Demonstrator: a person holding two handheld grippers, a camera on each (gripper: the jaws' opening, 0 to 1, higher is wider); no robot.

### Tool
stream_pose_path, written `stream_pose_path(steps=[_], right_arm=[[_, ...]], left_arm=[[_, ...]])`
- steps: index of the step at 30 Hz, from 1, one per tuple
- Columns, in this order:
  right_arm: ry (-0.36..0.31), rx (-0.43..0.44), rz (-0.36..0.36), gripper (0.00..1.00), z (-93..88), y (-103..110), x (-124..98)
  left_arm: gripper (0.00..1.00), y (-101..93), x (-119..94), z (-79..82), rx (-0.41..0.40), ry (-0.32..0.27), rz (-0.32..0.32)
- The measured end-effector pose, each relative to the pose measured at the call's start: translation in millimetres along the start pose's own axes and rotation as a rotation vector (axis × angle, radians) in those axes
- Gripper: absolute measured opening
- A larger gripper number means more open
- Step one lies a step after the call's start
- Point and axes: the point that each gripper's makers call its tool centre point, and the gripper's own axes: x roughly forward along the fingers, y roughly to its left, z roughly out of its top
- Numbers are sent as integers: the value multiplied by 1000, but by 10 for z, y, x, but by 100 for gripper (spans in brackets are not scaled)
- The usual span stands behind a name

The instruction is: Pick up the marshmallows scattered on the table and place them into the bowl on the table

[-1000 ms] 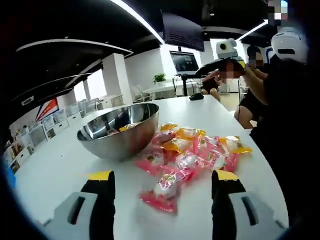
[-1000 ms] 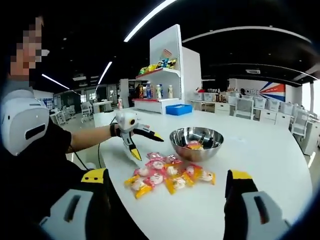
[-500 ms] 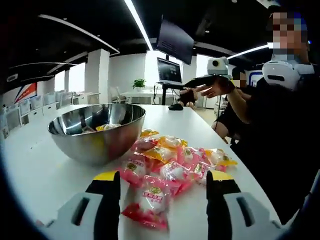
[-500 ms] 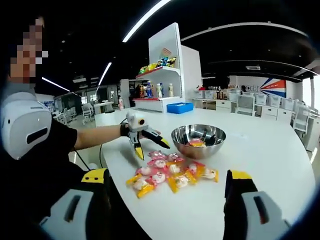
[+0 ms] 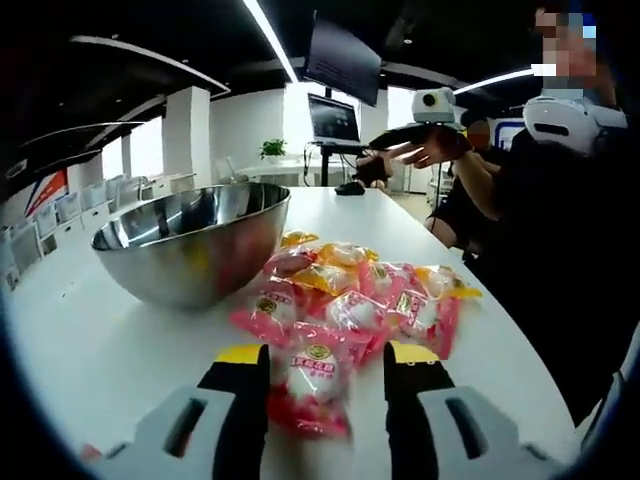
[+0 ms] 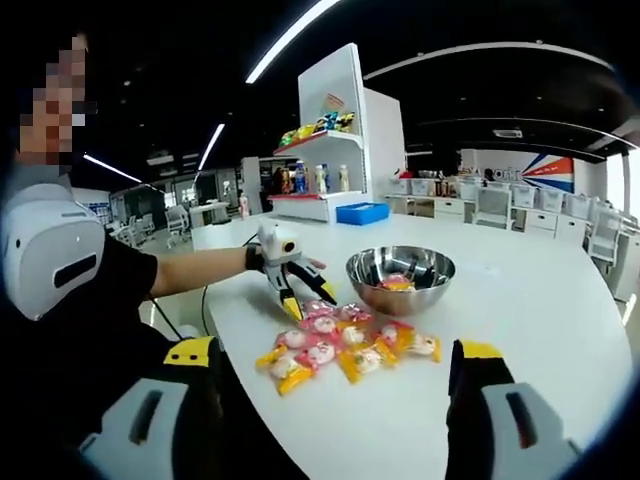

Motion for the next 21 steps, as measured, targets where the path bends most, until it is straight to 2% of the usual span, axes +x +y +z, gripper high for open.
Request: stream_pose_path(steps=[6, 15, 21], right_arm=[[2, -4, 2, 89, 8, 3, 13], [6, -5, 1, 89, -7, 9, 21], [12, -8, -6, 88, -21, -2, 7]], left_arm=[[38, 45, -23, -102, 18, 42, 17], [30, 80, -47, -130, 19, 45, 26], [23, 116, -74, -155, 11, 23, 46]])
